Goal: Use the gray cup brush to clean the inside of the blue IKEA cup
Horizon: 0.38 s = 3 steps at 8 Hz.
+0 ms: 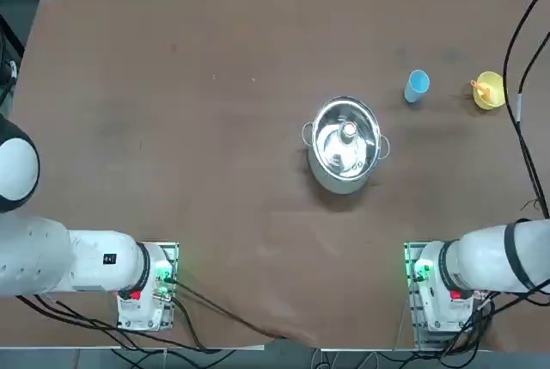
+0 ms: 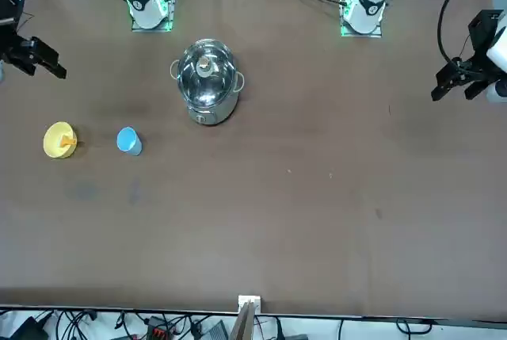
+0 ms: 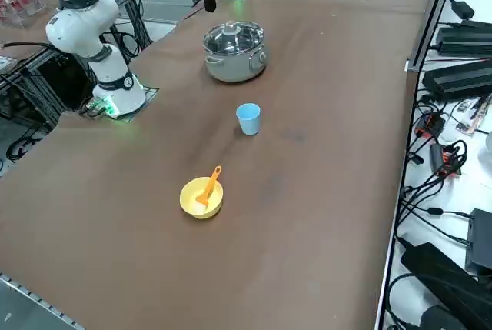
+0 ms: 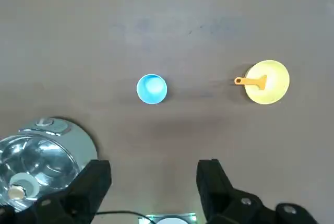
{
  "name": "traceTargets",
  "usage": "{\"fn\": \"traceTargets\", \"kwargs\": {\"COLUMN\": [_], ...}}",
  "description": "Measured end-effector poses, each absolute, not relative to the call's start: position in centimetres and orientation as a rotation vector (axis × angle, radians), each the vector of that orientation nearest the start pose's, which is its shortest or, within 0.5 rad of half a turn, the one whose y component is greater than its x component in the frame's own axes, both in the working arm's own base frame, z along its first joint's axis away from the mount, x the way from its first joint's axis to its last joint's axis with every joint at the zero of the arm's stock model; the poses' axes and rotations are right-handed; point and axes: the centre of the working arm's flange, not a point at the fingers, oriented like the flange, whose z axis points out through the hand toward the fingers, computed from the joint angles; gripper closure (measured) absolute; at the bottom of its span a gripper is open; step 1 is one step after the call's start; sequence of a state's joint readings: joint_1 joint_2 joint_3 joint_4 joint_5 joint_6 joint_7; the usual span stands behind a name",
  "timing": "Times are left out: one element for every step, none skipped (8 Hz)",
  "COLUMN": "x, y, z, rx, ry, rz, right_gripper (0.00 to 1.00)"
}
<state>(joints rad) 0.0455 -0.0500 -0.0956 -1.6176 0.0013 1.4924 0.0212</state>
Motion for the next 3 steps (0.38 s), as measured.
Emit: {"fn": "traceTargets", "kwargs": {"x": [52.91,52.89,52.89], "y": [-3.29,-3.55,-3.70], "z": [62.29,62.29,62.30], "rx": [-3.129,-3.128,-3.128], "ry": [0.104,0.104,0.107], "rz": [0.119,0.118,0.118], "right_gripper": [0.00,0.00,0.00]}}
